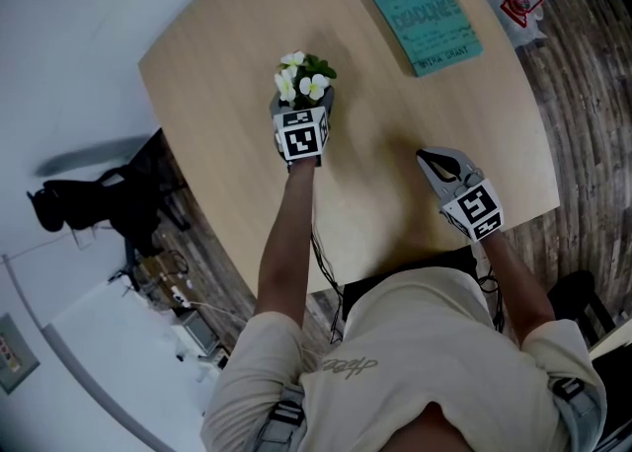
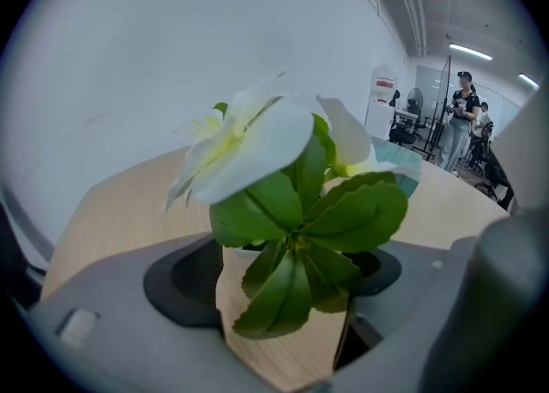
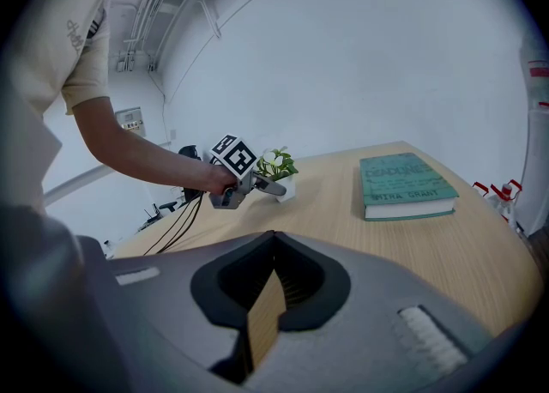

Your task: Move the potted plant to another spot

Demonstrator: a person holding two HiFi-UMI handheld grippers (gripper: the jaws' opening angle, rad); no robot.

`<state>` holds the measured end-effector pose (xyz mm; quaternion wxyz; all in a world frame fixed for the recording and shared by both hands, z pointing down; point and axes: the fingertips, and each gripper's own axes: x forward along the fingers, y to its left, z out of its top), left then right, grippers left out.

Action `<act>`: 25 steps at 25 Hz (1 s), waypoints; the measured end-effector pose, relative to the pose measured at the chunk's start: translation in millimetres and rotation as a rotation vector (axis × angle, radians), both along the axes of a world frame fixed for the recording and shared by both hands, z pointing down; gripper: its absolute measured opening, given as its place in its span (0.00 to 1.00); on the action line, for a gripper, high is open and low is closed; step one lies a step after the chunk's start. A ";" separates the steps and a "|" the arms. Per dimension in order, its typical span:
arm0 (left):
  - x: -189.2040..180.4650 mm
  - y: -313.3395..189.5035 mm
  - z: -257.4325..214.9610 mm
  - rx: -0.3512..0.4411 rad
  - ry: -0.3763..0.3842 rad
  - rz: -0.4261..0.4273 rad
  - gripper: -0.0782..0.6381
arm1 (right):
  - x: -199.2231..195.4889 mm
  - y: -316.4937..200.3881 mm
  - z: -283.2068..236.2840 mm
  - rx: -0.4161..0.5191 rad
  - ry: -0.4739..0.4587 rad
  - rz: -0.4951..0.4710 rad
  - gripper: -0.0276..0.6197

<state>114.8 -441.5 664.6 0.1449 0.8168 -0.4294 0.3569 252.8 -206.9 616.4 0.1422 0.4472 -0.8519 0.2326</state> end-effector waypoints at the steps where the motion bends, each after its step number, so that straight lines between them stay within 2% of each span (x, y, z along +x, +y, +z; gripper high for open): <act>1: -0.8 1.3 0.8 -0.004 0.003 -0.002 0.70 | 0.1 -0.2 0.2 0.001 -0.001 -0.001 0.05; 25: -36.3 75.0 15.6 -0.080 -0.016 -0.090 0.68 | -6.2 20.7 -2.5 0.022 -0.009 -0.034 0.05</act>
